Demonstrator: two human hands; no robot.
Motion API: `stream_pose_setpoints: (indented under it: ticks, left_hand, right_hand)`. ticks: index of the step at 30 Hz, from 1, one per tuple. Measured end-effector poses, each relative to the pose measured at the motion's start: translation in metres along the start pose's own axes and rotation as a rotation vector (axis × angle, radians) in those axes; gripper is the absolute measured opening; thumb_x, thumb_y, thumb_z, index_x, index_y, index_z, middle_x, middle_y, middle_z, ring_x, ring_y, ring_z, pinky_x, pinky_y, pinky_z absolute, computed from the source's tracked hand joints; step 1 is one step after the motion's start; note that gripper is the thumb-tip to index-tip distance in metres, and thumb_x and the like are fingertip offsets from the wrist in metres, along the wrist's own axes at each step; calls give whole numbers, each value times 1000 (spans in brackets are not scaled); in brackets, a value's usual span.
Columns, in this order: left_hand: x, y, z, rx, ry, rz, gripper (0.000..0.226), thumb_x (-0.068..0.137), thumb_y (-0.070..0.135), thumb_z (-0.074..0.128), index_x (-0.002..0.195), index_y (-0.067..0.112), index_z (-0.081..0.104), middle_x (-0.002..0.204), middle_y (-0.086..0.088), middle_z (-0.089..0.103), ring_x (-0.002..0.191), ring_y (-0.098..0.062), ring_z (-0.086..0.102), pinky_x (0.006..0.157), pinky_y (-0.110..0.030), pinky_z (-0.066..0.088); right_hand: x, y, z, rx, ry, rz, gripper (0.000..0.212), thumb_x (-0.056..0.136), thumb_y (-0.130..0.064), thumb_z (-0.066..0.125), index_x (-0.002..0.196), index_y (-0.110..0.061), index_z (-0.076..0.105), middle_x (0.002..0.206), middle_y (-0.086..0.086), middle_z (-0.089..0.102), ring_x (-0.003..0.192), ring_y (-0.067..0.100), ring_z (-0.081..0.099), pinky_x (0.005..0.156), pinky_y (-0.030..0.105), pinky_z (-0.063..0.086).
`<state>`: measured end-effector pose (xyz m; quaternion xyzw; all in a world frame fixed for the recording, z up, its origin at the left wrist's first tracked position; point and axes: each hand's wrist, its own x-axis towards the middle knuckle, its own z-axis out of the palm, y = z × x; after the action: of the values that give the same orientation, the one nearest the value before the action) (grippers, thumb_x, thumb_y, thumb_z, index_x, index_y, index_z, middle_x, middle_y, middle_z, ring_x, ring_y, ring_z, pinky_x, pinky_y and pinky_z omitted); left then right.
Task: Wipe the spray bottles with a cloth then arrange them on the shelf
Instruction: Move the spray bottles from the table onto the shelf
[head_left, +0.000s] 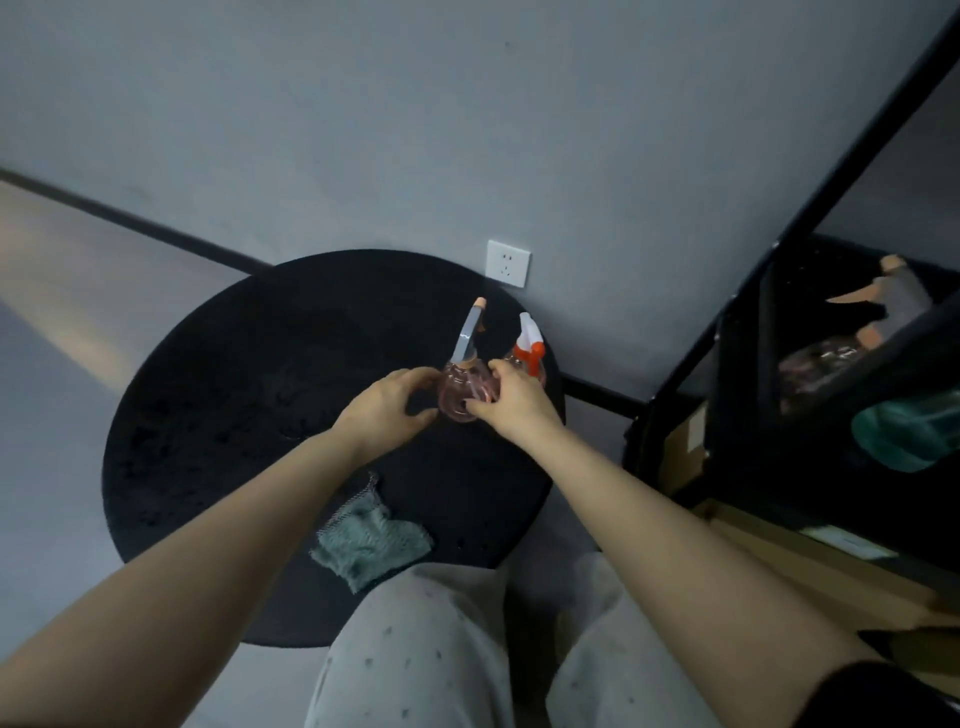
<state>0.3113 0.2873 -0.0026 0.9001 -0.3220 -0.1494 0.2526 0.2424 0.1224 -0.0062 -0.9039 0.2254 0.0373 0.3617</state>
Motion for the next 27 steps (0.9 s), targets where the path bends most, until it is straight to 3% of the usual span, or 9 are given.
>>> stream_pose_setpoints:
  ticks: [6, 13, 23, 27]
  left_hand:
    - [26, -29, 8, -56, 25, -67, 51, 89, 23, 61, 137, 19, 44, 133, -4, 52, 122, -17, 49, 100, -28, 40]
    - [37, -38, 18, -125, 35, -108, 52, 90, 22, 61, 138, 18, 44, 132, -5, 52, 123, -16, 48, 92, -17, 32]
    - [14, -13, 5, -94, 15, -53, 52, 89, 22, 63, 137, 20, 45, 131, -5, 54, 123, -15, 49, 95, -20, 35]
    - [-7, 17, -3, -37, 7, 17, 52, 89, 25, 62, 137, 22, 44, 131, -2, 54, 122, -14, 49, 98, -27, 41]
  right_hand:
    - [53, -8, 28, 0, 33, 88, 61, 85, -31, 67, 138, -18, 39, 134, 5, 50, 124, 26, 48, 97, 41, 43]
    - [75, -7, 39, 115, 129, 79, 31, 93, -27, 58, 122, -18, 56, 115, 4, 64, 111, 24, 58, 89, 34, 45]
    - [10, -5, 5, 85, 98, -73, 28, 88, -32, 64, 109, -15, 62, 103, 2, 66, 101, 19, 61, 85, 35, 52]
    - [-37, -2, -28, 47, 116, -121, 29, 87, -35, 63, 111, -19, 62, 105, 3, 63, 95, 20, 62, 71, 26, 46]
